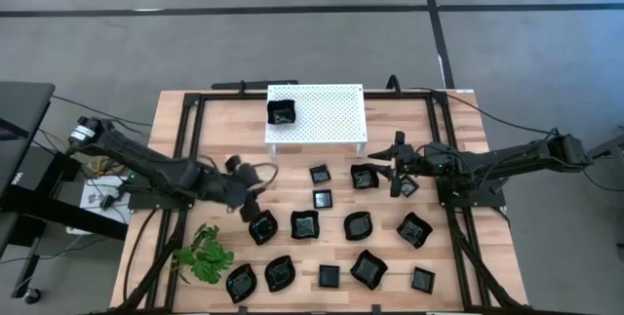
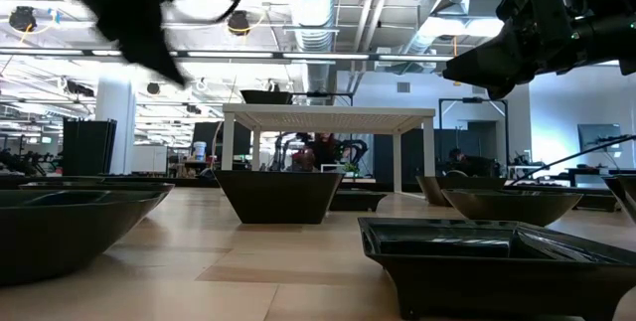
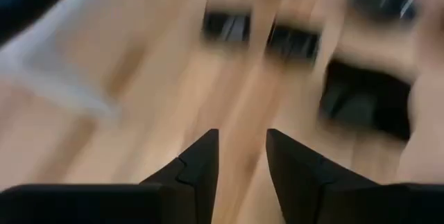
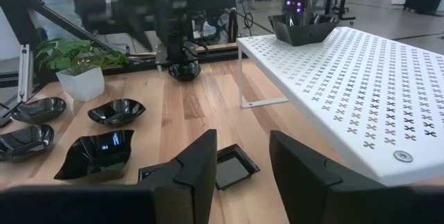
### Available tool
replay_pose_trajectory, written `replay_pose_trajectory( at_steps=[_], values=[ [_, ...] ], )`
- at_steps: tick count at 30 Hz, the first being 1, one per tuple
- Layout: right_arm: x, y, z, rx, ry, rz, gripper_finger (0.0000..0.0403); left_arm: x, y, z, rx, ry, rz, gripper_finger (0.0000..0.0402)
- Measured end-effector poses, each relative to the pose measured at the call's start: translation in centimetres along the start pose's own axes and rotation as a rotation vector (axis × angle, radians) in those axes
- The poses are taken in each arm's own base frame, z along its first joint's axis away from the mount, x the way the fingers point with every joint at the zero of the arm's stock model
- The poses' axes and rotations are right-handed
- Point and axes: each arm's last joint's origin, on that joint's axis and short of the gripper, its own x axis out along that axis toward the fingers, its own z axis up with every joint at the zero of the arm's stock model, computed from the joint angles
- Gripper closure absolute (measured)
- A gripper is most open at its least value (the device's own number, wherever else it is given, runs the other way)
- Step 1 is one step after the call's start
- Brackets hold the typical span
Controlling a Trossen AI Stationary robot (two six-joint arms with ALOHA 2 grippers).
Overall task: Pick & Place Mini shaped plates
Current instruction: Put the leaf shaped plate on the shelf
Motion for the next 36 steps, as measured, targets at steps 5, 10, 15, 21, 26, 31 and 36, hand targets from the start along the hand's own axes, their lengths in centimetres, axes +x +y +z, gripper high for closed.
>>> replay_pose_trajectory(
  at_steps=[5, 10, 15, 21, 26, 31, 36],
  values=[
    [0.0, 0.0, 0.0, 0.0, 0.0, 0.0, 0.0274, 0.0, 1.2, -3.1, -0.133, 0.269, 0.132, 0.0279],
    [0.0, 0.0, 0.0, 0.0, 0.0, 0.0, 0.0274, 0.3, 2.0, -5.1, -0.271, 0.424, 0.172, 0.0279],
    [0.0, 0.0, 0.0, 0.0, 0.0, -0.001, 0.0274, 1.0, 2.8, -7.3, -0.324, 0.483, 0.236, 0.0279],
    [0.0, 0.0, 0.0, 0.0, -0.001, -0.001, 0.0274, 1.4, 3.4, -8.4, -0.31, 0.504, 0.265, 0.0279],
    [0.0, 0.0, 0.0, 0.0, -0.001, -0.001, 0.0274, 1.4, 3.3, -8.4, -0.31, 0.488, 0.267, 0.0279],
    [0.0, 0.0, 0.0, 0.0, -0.001, -0.001, 0.0274, 1.5, 3.4, -8.3, -0.305, 0.459, 0.277, 0.0279],
    [0.0, 0.0, 0.0, 0.0, -0.001, -0.001, 0.0274, 1.5, 3.3, -8.2, -0.305, 0.453, 0.275, 0.0279]
  ],
)
